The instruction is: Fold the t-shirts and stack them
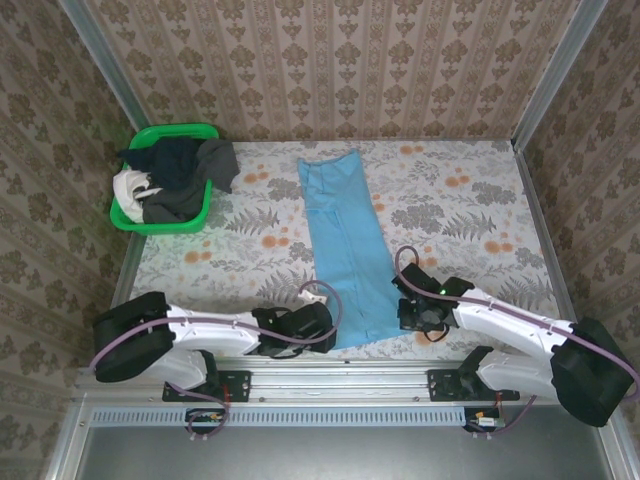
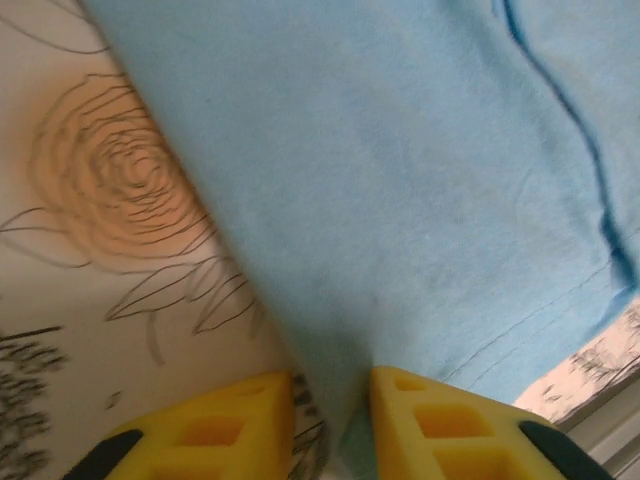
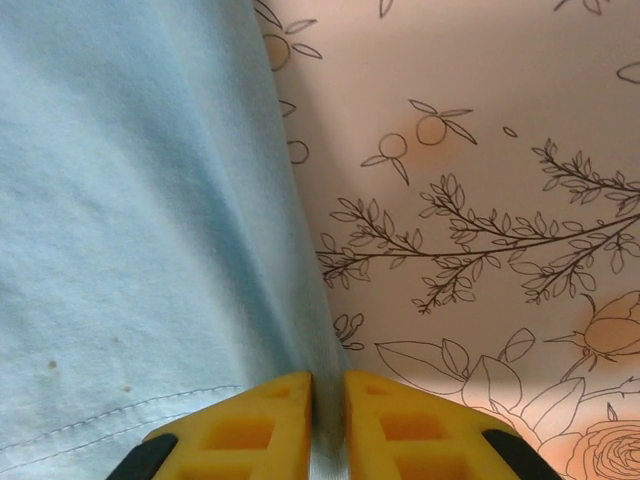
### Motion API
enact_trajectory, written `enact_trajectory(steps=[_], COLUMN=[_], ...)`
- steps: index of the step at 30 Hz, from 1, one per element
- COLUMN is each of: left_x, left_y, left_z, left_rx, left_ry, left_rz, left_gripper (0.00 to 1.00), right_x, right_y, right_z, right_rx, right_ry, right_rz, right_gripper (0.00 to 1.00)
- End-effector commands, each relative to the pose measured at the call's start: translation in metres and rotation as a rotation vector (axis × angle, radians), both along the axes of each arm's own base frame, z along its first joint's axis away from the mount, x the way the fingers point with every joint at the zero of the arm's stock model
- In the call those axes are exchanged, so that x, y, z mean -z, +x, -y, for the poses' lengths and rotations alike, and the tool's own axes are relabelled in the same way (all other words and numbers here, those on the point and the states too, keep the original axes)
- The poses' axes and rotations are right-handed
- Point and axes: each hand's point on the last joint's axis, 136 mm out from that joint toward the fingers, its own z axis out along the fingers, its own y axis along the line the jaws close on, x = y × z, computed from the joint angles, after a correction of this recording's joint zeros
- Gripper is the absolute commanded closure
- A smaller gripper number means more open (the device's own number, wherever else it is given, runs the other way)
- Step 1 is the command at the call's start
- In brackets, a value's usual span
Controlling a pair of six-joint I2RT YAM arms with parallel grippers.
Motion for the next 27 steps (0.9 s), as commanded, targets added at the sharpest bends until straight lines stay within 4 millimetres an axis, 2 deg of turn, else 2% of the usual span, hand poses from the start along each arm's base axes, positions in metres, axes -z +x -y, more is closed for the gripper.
enact_trajectory(steps=[1, 4, 6, 7, 9, 12, 16, 18, 19, 21, 23, 25, 27], left_x=[-0.002, -0.005, -0.003, 0.000, 0.003, 0.007, 0.007, 0.003, 0.001, -0.006, -0.009, -0.010, -0.011], left_y=[-0.002, 0.003, 0.003, 0.003, 0.001, 0.001, 0.001, 0.004, 0.004, 0.006, 0.004, 0.004, 0.003], left_z=[0.015, 0.023, 0.024, 0.020, 0.008, -0.025, -0.069, -0.079, -0.082, -0.082, -0.081, -0.081, -0.077], left_rx=[0.020, 0.033, 0.043, 0.040, 0.026, -0.025, -0.091, -0.118, -0.123, -0.132, -0.121, -0.123, -0.116], left_ry=[-0.037, -0.041, -0.026, -0.011, 0.003, 0.021, 0.039, 0.014, -0.007, -0.042, -0.065, -0.070, -0.100], left_rz=[-0.025, -0.017, -0.025, -0.031, -0.037, -0.035, -0.009, 0.007, 0.017, 0.033, 0.036, 0.036, 0.035], left_gripper=[0.77, 0.85, 0.99, 1.00, 1.00, 1.00, 1.00, 1.00, 0.98, 0.68, 0.50, 0.43, 0.42], right_x=[0.004, 0.002, 0.001, 0.001, 0.001, 0.002, 0.001, 0.000, 0.000, -0.003, -0.010, -0.016, -0.021], right_y=[-0.005, -0.005, -0.005, -0.006, -0.007, -0.012, -0.018, -0.021, -0.022, -0.022, -0.022, -0.022, -0.023], right_z=[0.009, 0.008, 0.008, 0.009, 0.008, 0.001, -0.020, -0.024, -0.024, -0.025, -0.032, -0.041, -0.052], right_rx=[0.005, 0.001, 0.001, 0.003, 0.010, 0.021, -0.011, -0.028, -0.033, -0.036, -0.045, -0.057, -0.087], right_ry=[-0.026, -0.012, -0.012, -0.010, 0.006, 0.052, 0.121, 0.108, 0.093, 0.088, 0.121, 0.152, 0.180], right_rz=[-0.002, 0.003, 0.004, 0.005, 0.007, 0.002, 0.001, -0.018, -0.022, -0.022, -0.011, 0.008, 0.027], right_gripper=[0.81, 0.81, 0.81, 0.81, 0.81, 0.82, 0.82, 0.81, 0.79, 0.77, 0.72, 0.69, 0.66])
